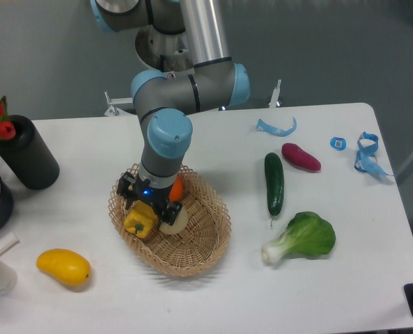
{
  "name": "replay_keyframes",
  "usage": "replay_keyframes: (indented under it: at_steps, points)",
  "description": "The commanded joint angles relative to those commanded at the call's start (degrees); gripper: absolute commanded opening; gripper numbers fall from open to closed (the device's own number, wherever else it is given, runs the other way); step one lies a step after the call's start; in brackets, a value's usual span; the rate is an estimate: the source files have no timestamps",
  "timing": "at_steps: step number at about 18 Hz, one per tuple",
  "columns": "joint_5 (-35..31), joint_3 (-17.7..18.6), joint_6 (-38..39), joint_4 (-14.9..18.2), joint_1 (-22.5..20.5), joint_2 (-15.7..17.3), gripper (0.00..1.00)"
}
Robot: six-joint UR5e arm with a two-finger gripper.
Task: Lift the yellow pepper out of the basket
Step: 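Close the gripper fingers around the yellow bell pepper, then lift the gripped yellow pepper up out of the basket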
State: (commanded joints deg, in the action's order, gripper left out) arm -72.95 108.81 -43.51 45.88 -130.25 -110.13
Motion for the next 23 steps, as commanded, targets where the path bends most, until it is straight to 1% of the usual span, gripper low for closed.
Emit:
replay_keyframes:
  at_steps: [1, 3, 6, 8, 10, 13, 14, 16, 19, 23]
  points:
    - [-0.09, -0.09, 0.09, -0.17, 0.0, 0.0, 0.5]
    - [-0.09, -0.09, 0.09, -0.53, 0.0, 0.09, 0.35]
    - [0.0, -0.61, 0.09, -0.62, -0.09, 0.26, 0.28]
    - [0.0, -0.88, -0.09, -0.62, -0.09, 0.44, 0.28]
    - [0.0, -2.02, 0.0, -0.53, -0.26, 0.79, 0.28]
    - [0.0, -5.44, 0.35, -0.27, -1.23, 2.63, 0.28]
    - [0.0, -6.32, 0.44, -0.18, -2.36, 3.51, 0.28]
    - [-0.09, -9.56, 0.0, -0.26, -5.61, 4.57, 0.28]
    - [-0.17, -13.35, -1.83, -0.18, -9.39, 4.48, 0.28]
    - [-0.09, -14.76, -10.26, -0.18, -15.89, 4.39, 0.28]
